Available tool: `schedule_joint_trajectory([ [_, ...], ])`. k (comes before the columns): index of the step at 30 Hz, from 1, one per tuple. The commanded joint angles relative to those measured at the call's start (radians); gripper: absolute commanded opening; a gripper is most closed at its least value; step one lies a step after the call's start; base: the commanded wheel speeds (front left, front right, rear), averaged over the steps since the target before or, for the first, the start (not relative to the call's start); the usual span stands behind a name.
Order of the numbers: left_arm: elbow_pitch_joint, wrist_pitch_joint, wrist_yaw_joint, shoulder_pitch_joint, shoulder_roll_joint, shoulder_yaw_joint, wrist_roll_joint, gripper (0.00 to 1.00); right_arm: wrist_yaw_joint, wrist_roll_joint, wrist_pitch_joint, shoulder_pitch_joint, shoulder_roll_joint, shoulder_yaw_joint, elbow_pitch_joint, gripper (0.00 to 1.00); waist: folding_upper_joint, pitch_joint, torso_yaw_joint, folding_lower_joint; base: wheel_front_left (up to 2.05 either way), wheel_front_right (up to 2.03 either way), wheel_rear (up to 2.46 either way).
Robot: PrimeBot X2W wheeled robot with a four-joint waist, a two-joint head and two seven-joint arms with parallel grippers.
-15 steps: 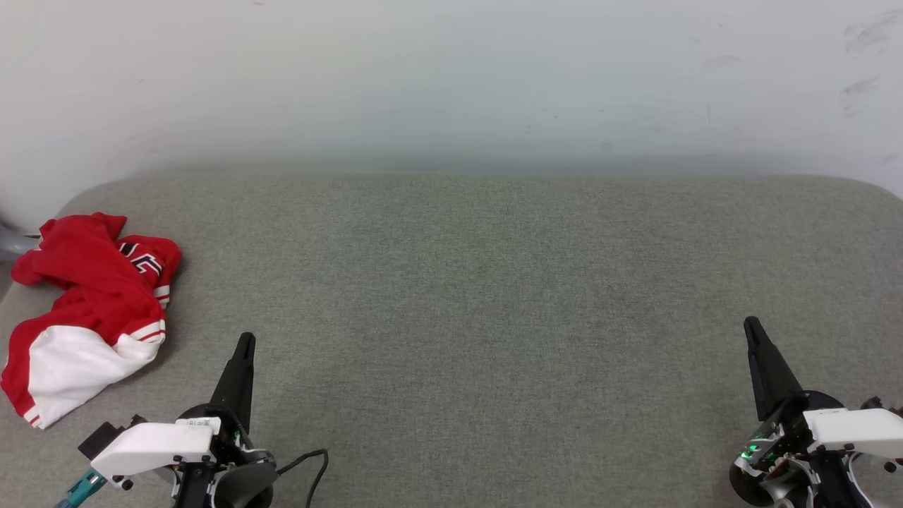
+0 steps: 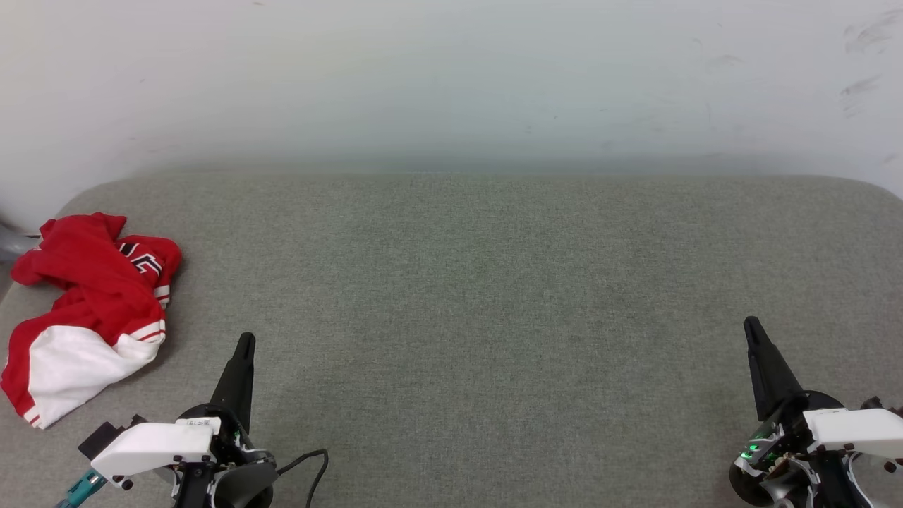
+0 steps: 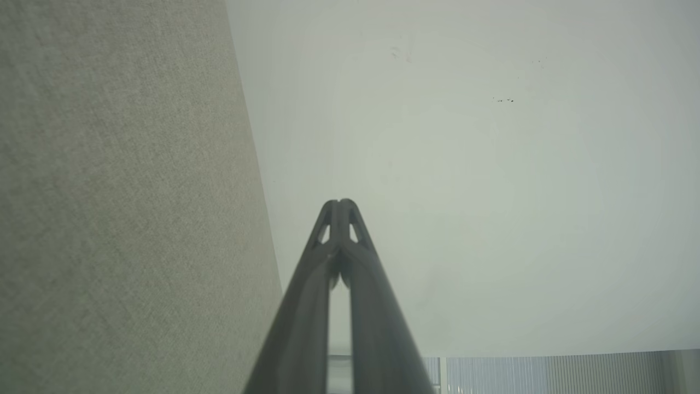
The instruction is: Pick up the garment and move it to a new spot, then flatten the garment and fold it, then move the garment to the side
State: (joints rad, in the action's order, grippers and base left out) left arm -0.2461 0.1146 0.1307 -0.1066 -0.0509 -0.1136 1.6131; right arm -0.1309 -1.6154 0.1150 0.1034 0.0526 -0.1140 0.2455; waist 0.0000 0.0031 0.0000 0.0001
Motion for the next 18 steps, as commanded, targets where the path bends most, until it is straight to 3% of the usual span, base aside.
schedule_joint_trajectory([
  [1,0.000,0.002,0.003,-0.007,0.002,-0.002,-0.001,0.00,0.000,0.005,0.001,0.012,-0.005,0.000,0.001,0.00,0.0000,0.000,0.000,-0.0001,0.00,0.00,0.00],
  [18,0.000,0.002,0.003,-0.007,0.002,-0.002,-0.001,0.00,0.001,0.005,0.001,0.012,-0.005,0.000,0.001,0.00,0.0000,0.000,0.000,-0.0001,0.00,0.00,0.00],
])
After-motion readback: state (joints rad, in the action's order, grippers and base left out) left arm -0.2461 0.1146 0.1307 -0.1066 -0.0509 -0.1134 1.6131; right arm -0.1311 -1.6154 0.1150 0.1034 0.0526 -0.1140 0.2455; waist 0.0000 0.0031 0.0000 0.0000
